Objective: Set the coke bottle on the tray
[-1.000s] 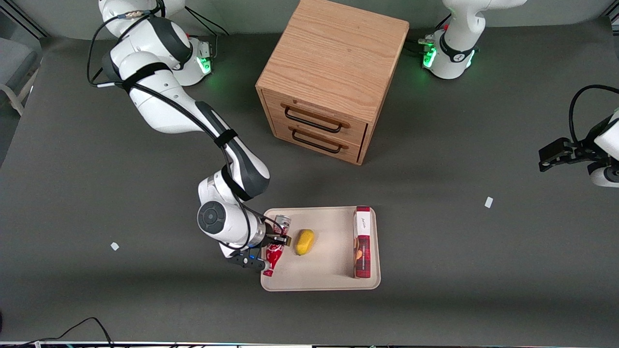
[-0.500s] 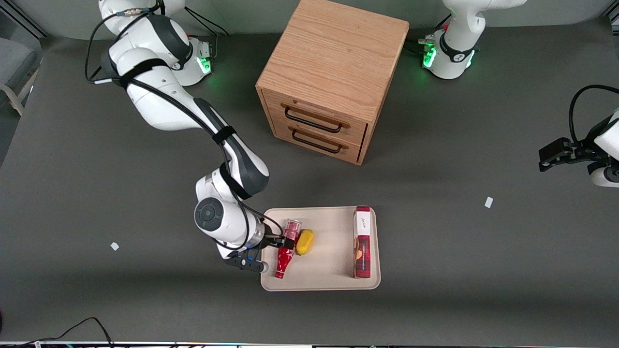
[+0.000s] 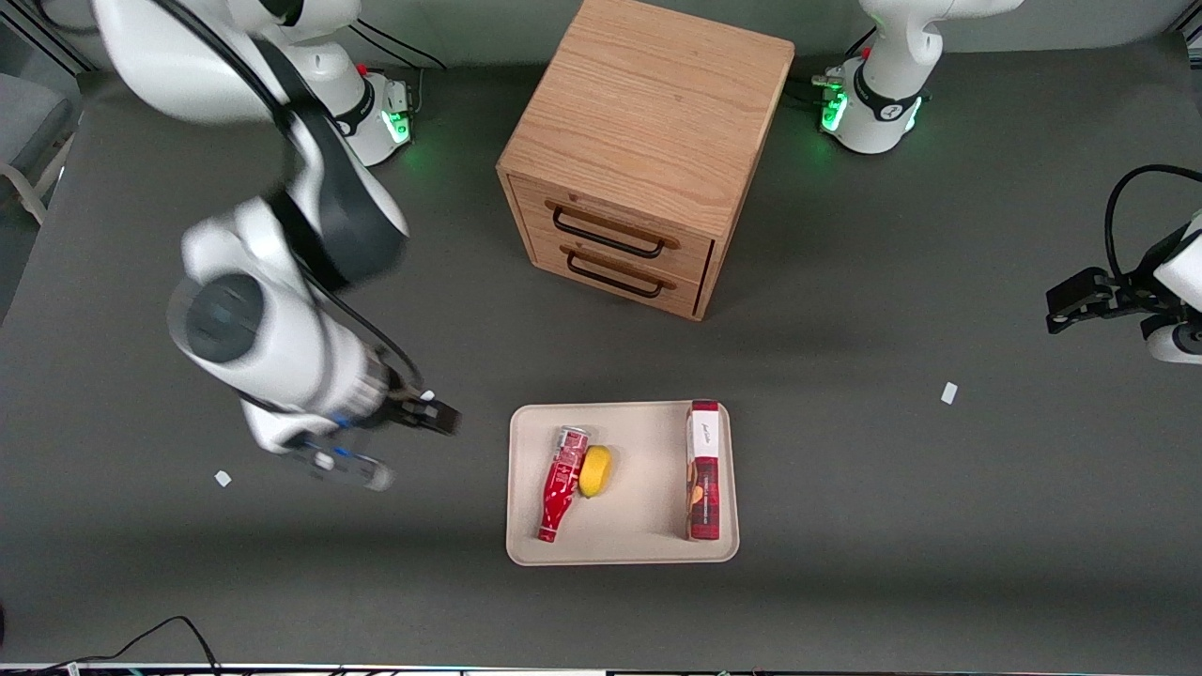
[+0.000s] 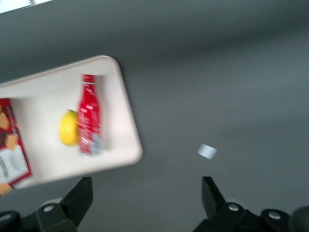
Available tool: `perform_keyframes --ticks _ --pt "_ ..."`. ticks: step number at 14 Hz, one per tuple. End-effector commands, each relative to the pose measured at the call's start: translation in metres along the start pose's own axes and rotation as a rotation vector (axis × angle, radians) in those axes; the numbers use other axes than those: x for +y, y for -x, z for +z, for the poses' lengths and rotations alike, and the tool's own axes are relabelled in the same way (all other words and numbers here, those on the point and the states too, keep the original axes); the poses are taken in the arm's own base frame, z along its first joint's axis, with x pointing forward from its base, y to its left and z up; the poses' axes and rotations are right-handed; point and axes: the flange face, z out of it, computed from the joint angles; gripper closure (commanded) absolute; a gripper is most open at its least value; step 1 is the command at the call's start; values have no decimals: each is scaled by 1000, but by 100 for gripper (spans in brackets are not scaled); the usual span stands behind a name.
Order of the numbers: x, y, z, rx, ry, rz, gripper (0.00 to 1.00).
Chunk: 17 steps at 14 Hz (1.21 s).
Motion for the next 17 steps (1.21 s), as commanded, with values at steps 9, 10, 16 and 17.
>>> perform_keyframes --ticks 9,10,16,17 --pt "198 151 -111 -29 14 -46 0" --pt "206 156 -109 -21 5 -37 0" --pt "208 128 -119 -69 21 15 0" --pt "211 126 -121 -89 28 24 0"
